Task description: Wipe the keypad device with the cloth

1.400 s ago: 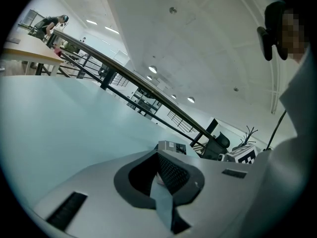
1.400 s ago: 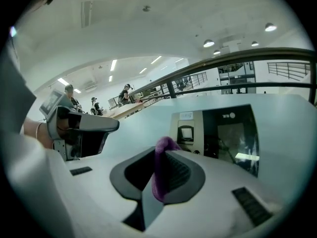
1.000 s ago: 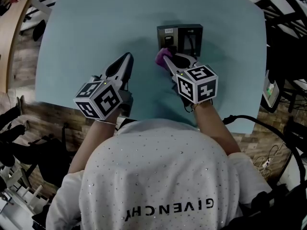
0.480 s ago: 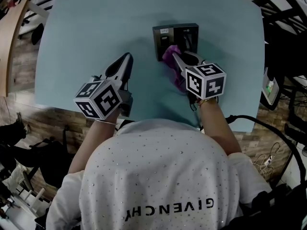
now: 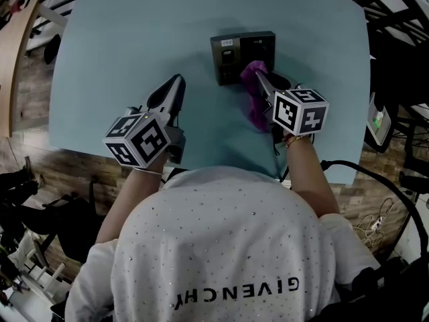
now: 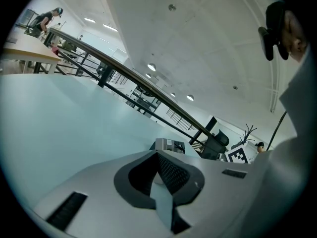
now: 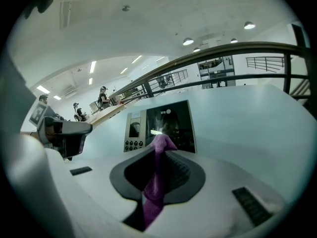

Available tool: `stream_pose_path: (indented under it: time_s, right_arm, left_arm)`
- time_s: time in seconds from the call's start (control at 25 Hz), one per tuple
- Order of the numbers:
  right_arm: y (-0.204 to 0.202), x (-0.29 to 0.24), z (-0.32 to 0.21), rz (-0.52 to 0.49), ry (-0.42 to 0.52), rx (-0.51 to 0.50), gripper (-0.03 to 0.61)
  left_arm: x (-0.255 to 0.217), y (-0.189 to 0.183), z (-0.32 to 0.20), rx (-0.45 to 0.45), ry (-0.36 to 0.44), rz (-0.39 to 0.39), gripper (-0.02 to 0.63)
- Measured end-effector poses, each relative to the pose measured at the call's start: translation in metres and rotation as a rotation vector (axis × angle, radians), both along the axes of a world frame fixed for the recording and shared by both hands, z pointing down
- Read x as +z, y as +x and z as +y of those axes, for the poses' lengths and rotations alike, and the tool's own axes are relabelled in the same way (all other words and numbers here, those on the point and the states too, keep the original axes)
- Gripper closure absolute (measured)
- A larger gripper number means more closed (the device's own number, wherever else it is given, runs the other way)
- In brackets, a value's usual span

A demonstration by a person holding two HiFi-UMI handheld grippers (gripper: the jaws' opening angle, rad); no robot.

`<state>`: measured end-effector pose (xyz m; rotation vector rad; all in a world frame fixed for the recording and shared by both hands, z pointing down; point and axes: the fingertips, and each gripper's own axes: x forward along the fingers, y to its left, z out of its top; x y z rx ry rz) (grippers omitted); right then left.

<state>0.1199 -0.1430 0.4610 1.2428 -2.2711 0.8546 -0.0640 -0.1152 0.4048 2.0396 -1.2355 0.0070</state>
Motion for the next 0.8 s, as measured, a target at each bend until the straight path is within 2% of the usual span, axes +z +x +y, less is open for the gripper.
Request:
stream_pose_path:
  time_s: [0.4,0.8]
  right_arm:
    - [0.015,0.0,-0.004,-0.002,0.001,0.043,0.54]
    - [0.047,0.001,-0.009,0.009,-0.004,0.128,0.54]
  left_arm:
    - [0.003,-0.002,0.001,-0.003,-0.005,-0.004,0.614]
    - [0.001,0.003,0.001,0.02,-0.005,-0.013,0.614]
